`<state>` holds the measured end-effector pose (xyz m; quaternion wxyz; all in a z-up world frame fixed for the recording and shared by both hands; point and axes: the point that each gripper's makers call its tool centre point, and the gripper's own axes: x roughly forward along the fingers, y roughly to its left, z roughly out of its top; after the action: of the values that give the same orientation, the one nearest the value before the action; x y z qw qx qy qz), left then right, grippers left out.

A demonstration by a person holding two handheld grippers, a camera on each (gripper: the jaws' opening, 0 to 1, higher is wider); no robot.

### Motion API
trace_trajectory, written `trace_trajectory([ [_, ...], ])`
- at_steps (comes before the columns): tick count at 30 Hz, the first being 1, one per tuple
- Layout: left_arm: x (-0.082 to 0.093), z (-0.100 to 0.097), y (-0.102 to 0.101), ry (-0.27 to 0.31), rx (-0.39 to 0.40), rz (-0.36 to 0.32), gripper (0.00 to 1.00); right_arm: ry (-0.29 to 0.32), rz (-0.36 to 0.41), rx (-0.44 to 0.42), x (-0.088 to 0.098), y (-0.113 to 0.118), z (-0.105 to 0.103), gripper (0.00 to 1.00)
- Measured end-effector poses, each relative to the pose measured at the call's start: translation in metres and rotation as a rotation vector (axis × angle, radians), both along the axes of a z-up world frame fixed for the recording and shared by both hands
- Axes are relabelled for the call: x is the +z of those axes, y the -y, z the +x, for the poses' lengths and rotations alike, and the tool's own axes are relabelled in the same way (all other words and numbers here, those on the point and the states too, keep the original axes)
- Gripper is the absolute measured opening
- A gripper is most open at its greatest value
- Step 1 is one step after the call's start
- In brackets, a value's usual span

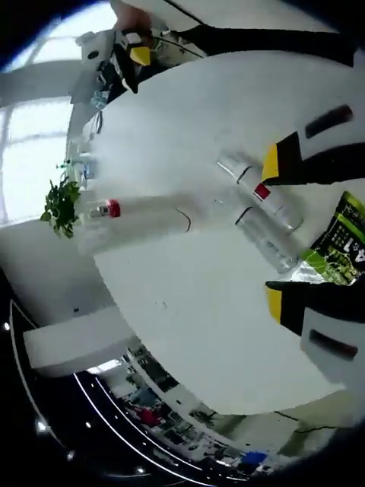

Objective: Arrange the skincare products in the storage area until every visible bottle or jar stands upright without overlapping.

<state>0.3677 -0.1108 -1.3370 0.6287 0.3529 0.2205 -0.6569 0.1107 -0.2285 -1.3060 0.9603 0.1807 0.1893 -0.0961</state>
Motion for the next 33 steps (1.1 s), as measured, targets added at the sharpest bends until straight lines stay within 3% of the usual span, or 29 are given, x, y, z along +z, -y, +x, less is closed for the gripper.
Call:
trace_trajectory([
  [1,-0.005,-0.010,0.005,0.028,-0.085,0.036,0.47,0.001,-0.001,-0.002,0.000,0.000,-0.001,0.50],
  [2,-0.006,-0.012,0.006,0.036,-0.108,0.044,0.46,0.002,-0.002,-0.005,0.001,0.001,-0.002,0.50],
  [3,-0.014,-0.022,0.008,0.044,-0.186,0.094,0.46,0.003,-0.001,-0.007,0.001,0.001,-0.002,0.50],
  [5,-0.022,-0.028,0.008,0.077,-0.268,0.158,0.44,0.006,-0.001,-0.018,0.001,0.002,-0.006,0.50],
  [9,-0.038,-0.036,0.008,0.128,-0.425,0.267,0.24,0.005,0.000,-0.037,0.002,0.002,-0.013,0.50],
  [11,-0.042,-0.033,0.010,0.159,-0.442,0.288,0.24,0.012,0.003,-0.049,0.003,0.002,-0.016,0.50],
  [13,-0.049,-0.033,0.012,0.139,-0.439,0.317,0.24,0.009,0.011,-0.058,0.001,0.002,-0.021,0.50],
  [15,-0.054,-0.030,0.012,0.155,-0.461,0.354,0.25,-0.003,0.011,-0.054,-0.003,0.002,-0.023,0.50],
  [18,-0.059,-0.030,0.011,0.134,-0.461,0.379,0.24,-0.023,0.006,-0.047,-0.005,0.003,-0.025,0.50],
  [19,-0.066,-0.033,0.005,0.107,-0.469,0.415,0.24,-0.011,-0.005,-0.057,0.001,0.007,-0.026,0.50],
  [21,-0.065,-0.036,0.005,0.094,-0.494,0.406,0.22,0.007,0.001,-0.082,0.007,0.012,-0.028,0.50],
  [26,-0.066,-0.034,0.006,0.091,-0.447,0.404,0.21,-0.004,0.009,-0.066,0.003,0.009,-0.025,0.50],
  [28,-0.066,-0.036,0.003,0.065,-0.379,0.409,0.20,-0.010,0.000,-0.046,0.004,0.006,-0.021,0.50],
  [33,-0.060,-0.050,-0.004,0.025,-0.317,0.403,0.18,0.043,0.047,-0.025,0.017,-0.001,-0.006,0.50],
])
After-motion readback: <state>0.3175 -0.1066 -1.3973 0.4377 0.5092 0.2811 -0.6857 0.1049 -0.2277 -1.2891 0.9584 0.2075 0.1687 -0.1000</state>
